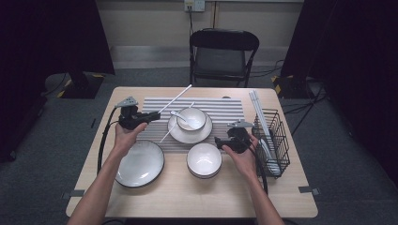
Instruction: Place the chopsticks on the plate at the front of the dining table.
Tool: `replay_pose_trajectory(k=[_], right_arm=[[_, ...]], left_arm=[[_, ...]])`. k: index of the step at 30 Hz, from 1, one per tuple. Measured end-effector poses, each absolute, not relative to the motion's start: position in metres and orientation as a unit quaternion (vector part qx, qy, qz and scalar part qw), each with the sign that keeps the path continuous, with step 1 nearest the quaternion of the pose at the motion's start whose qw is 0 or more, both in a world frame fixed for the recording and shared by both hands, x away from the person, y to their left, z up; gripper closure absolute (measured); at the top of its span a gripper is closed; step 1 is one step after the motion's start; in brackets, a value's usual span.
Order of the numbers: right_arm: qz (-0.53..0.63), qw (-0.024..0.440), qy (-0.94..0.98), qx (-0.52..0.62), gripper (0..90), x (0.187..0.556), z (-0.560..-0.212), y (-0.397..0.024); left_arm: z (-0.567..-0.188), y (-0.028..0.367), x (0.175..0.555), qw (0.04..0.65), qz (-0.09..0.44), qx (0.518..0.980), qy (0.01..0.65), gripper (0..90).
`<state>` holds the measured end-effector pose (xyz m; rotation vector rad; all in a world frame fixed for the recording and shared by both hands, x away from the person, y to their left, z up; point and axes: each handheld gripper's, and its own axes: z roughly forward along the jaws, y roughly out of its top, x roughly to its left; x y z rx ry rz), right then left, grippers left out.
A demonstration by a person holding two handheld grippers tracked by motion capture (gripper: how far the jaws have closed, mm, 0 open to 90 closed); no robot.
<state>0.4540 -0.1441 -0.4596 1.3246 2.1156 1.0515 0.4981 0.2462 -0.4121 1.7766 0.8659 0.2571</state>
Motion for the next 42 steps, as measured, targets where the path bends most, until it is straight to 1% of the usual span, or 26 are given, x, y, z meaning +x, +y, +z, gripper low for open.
replay_pose_trajectory(k=[7,17,23,32,42], right_arm=[[0.358,0.226,0.770,0.477,21.4,0.455,-0.465,-0.142],[0.332,0.215,0.779,0.486,21.5,0.455,-0.486,-0.141],[0.322,0.212,0.782,0.490,21.9,0.457,-0.495,-0.138],[0.340,0.225,0.771,0.489,21.0,0.453,-0.500,-0.140],[0.340,0.225,0.770,0.490,20.9,0.452,-0.501,-0.140]], left_arm=[[-0.420,0.248,0.505,0.539,0.108,0.746,0.375,85.9],[-0.430,0.253,0.511,0.524,0.115,0.746,0.395,85.9],[-0.438,0.253,0.512,0.516,0.109,0.747,0.405,85.9],[-0.445,0.249,0.514,0.501,0.104,0.754,0.412,85.9],[-0.451,0.245,0.515,0.494,0.097,0.758,0.414,85.9]])
